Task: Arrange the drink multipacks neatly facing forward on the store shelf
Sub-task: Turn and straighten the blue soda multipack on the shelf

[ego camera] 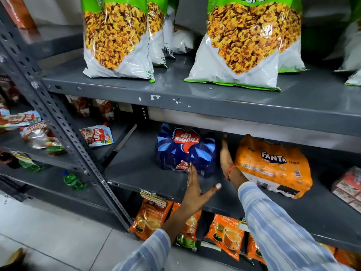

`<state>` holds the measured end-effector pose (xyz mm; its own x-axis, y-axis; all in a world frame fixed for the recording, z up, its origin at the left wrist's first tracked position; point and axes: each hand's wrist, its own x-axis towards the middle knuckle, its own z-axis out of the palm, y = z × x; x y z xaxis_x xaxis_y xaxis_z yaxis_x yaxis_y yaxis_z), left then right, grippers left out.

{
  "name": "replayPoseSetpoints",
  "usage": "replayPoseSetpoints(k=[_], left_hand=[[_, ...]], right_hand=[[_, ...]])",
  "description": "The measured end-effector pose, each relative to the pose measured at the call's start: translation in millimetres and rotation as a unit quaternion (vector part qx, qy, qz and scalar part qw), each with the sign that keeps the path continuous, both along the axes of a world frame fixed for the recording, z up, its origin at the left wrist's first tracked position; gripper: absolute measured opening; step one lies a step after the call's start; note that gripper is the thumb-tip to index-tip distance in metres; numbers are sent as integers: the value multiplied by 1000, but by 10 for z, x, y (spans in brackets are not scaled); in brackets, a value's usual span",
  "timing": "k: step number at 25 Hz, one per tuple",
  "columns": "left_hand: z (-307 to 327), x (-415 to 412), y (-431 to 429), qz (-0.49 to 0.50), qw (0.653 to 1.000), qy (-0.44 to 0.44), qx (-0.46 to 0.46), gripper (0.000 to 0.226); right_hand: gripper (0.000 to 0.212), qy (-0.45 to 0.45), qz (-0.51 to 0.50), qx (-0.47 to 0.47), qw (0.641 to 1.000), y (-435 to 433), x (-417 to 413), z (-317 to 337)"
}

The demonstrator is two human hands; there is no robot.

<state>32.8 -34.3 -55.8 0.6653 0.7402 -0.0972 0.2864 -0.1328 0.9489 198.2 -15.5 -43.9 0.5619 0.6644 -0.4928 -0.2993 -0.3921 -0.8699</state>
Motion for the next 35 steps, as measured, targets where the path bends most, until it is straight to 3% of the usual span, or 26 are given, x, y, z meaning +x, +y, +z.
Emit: replayPoseSetpoints(k=[5, 8, 11, 16, 20, 21, 23, 25, 27, 29, 32, 35], left_hand=[[7, -178, 240, 30, 998, -36, -42, 112], [45, -260, 406, 65, 986, -124, -85, 82], [137, -354, 675, 123, 986, -59, -96, 64], [233, -219, 693, 270, 963, -23, -7, 81], [233, -144, 607, 262, 963, 20, 57, 117], [229, -195, 713, 261, 963, 14, 67, 114], [225, -350, 932, 240, 968, -12, 67, 104], [246, -518, 1151, 178, 982, -36, 57, 94], [271, -644, 1361, 93, 994, -51, 25, 86], [268, -727, 1530, 55, 998, -39, 11, 75], [148, -828, 1572, 148, 989, -10, 16, 46], [42, -941, 1528, 178, 984, 0, 22, 42]], right_hand=[[68, -94, -91, 96, 987, -114, -282, 43], [58, -122, -112, 106, 980, -250, -496, -26], [63, -124, -118, 135, 976, -330, -712, -156], [65, -47, -51, 193, 979, -293, -977, -266], [80, 28, 69, 178, 981, -258, -930, -237], [79, 7, 80, 164, 983, -238, -880, -195], [61, -93, -7, 137, 986, -186, -757, -85], [41, -182, -126, 123, 967, -128, -588, 15], [38, -242, -163, 116, 949, -60, -402, 85], [51, -202, -122, 116, 965, 36, -270, 88], [66, -19, -15, 125, 992, 120, -326, 117], [69, 9, 12, 140, 990, 112, -452, 69]])
